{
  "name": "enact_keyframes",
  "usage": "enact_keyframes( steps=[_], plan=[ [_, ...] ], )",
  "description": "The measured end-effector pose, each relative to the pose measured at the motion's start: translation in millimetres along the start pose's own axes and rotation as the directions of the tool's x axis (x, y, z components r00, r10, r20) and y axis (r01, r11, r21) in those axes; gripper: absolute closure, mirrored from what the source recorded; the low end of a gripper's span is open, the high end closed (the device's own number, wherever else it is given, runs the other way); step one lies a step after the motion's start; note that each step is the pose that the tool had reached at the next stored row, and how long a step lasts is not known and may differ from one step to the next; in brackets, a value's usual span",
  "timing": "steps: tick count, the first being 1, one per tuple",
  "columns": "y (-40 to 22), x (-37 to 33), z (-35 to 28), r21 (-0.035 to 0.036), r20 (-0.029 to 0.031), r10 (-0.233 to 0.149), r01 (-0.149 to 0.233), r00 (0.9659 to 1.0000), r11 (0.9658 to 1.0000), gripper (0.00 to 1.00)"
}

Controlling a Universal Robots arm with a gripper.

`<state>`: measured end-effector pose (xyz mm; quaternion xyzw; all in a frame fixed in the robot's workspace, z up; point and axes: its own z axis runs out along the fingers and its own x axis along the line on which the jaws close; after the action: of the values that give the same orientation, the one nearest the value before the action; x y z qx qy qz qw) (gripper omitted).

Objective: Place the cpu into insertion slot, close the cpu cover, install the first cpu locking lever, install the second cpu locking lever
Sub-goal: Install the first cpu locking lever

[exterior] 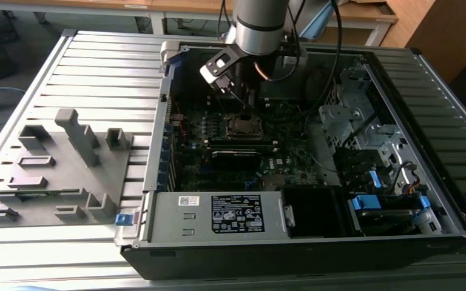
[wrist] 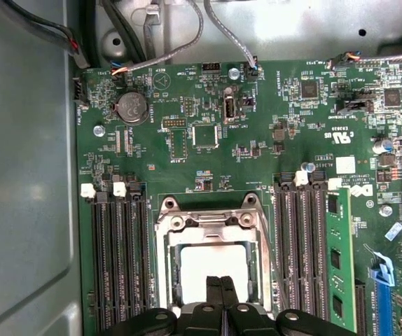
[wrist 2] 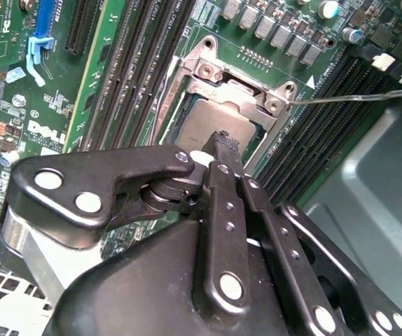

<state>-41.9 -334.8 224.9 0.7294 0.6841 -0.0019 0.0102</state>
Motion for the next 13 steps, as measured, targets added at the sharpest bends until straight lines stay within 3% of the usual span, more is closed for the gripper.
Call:
enact_keyframes(
  steps=[3,6,11,13],
  plan=[
    [0.0,0.0,-1.1,-0.0002,-0.0004,-0.002,0.002,1.0000,1.0000,0.89],
    [0.1,0.0,-1.2,-0.0009,-0.0007,-0.043,0.043,0.9991,0.9991,0.89],
    [0.0,0.0,-1.2,-0.0024,-0.0017,-0.134,0.134,0.9910,0.9910,0.89],
    [0.0,0.0,-1.2,-0.0027,-0.0018,-0.149,0.149,0.9889,0.9889,0.89]
  ],
)
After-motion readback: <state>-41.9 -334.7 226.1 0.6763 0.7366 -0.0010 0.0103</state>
